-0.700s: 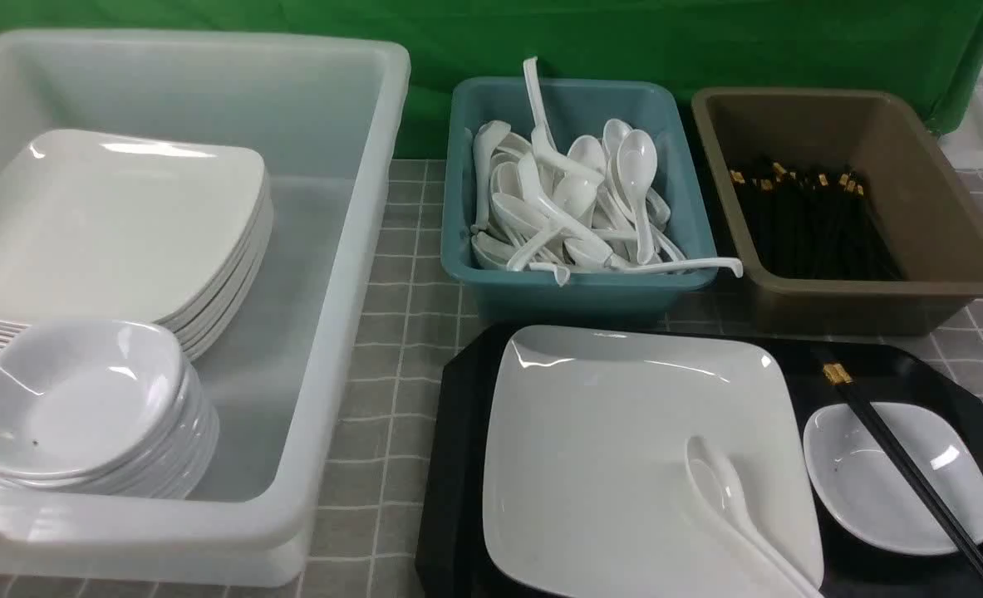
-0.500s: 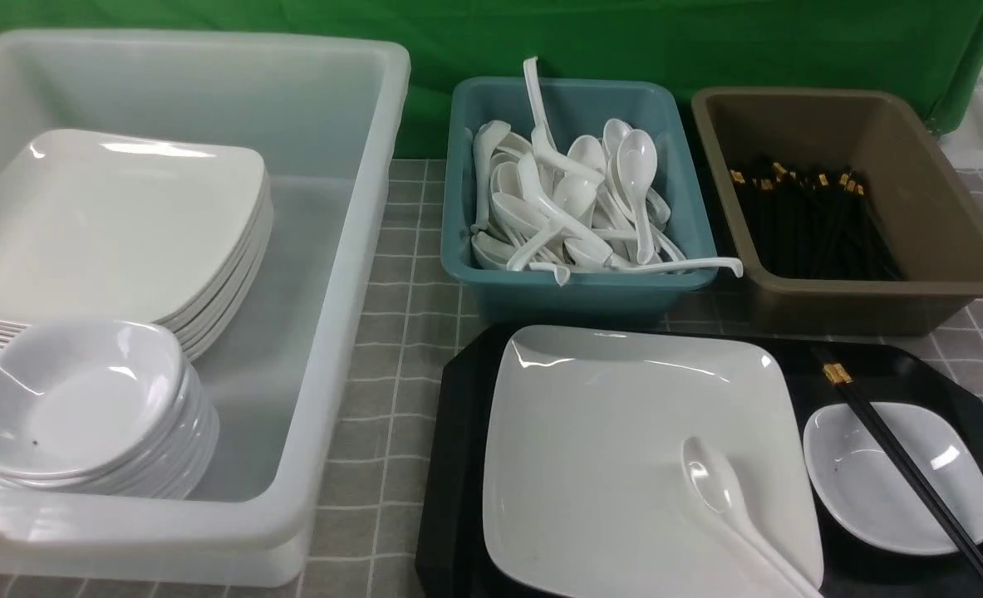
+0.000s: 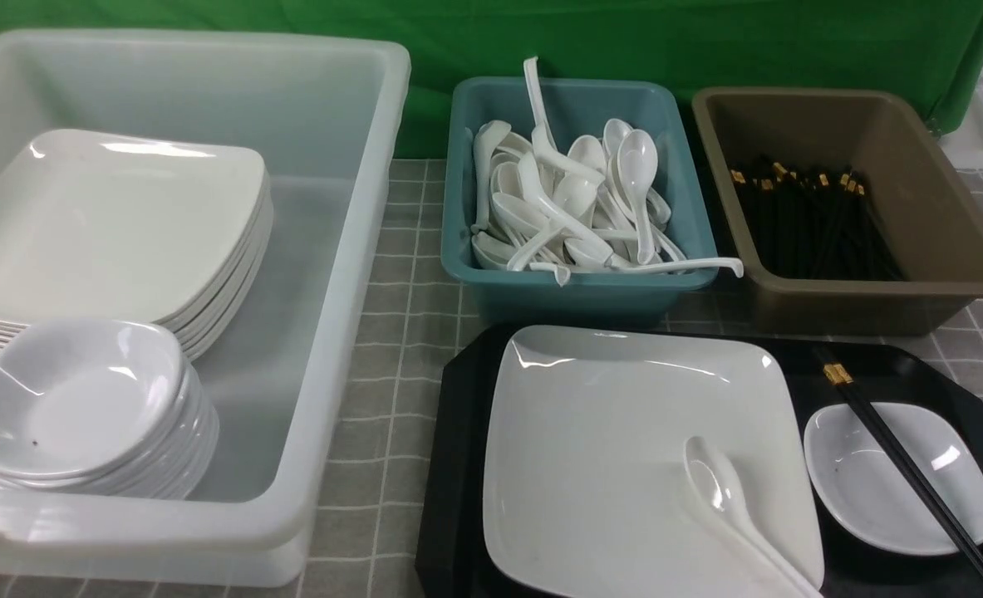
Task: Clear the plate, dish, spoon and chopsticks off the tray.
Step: Use the right arm to grab a pair of chopsticks from the plate, then use the right arm to put the chopsticks into the small storage box on the right, then use the right arm to grab a small plate from the dinner plate
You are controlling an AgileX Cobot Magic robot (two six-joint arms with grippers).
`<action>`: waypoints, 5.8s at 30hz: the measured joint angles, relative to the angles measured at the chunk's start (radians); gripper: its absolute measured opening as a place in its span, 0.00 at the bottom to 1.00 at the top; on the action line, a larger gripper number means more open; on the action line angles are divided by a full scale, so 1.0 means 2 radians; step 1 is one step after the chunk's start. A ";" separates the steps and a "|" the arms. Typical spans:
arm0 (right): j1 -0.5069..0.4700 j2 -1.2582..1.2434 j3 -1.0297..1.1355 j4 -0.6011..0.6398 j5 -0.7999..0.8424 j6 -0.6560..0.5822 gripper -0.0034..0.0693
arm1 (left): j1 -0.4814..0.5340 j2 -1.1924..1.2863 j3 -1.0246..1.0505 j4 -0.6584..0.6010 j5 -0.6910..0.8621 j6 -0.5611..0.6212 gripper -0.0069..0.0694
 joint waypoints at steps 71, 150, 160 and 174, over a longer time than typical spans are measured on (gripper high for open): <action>0.027 0.758 -0.475 -0.006 0.259 -0.070 0.58 | -0.215 0.333 -0.393 -0.343 0.315 0.333 0.10; 0.095 0.724 -0.371 -0.102 0.151 -0.158 0.73 | -0.215 0.318 -0.391 -0.282 0.170 0.328 0.10; 0.095 0.784 -0.368 -0.104 0.104 -0.158 0.67 | -0.215 0.318 -0.390 -0.282 0.176 0.328 0.10; 0.095 0.762 -0.399 -0.101 0.155 -0.126 0.78 | -0.215 0.318 -0.390 -0.282 0.176 0.329 0.10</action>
